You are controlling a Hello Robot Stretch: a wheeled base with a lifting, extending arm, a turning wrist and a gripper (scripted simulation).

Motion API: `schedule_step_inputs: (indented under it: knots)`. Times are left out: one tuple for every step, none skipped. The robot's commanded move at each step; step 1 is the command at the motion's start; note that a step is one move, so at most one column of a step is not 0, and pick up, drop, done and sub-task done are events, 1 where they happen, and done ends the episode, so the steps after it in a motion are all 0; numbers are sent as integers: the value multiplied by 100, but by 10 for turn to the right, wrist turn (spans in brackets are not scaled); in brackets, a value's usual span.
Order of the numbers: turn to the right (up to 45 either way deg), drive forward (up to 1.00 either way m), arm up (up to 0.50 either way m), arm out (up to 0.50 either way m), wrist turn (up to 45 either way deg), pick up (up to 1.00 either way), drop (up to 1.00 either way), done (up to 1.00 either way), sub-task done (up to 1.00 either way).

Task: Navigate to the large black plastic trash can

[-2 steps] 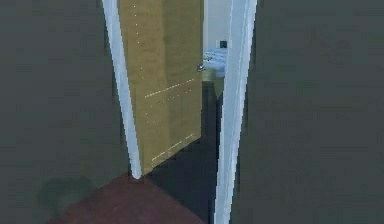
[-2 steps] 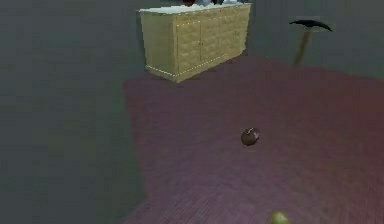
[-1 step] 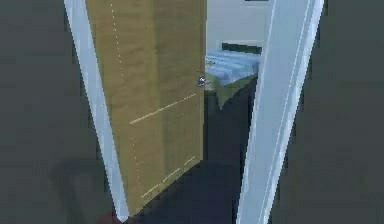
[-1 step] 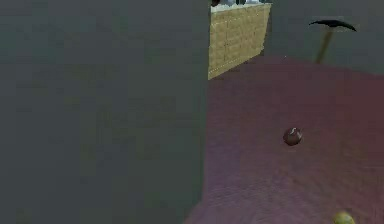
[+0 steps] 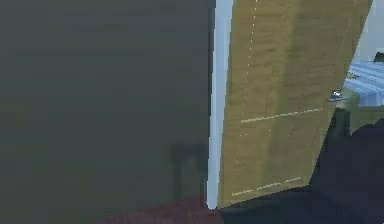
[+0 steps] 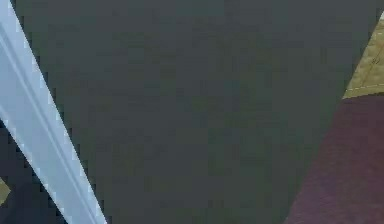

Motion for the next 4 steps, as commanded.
schedule_step_inputs:
  knots:
    - [0, 30, 0, 0, 0, 0, 0, 0, 0]
    - [450, 0, 0, 0, 0, 0, 0, 0, 0]
    - [60, 0, 0, 0, 0, 0, 0, 0, 0]
    - [0, 60, 0, 0, 0, 0, 0, 0, 0]
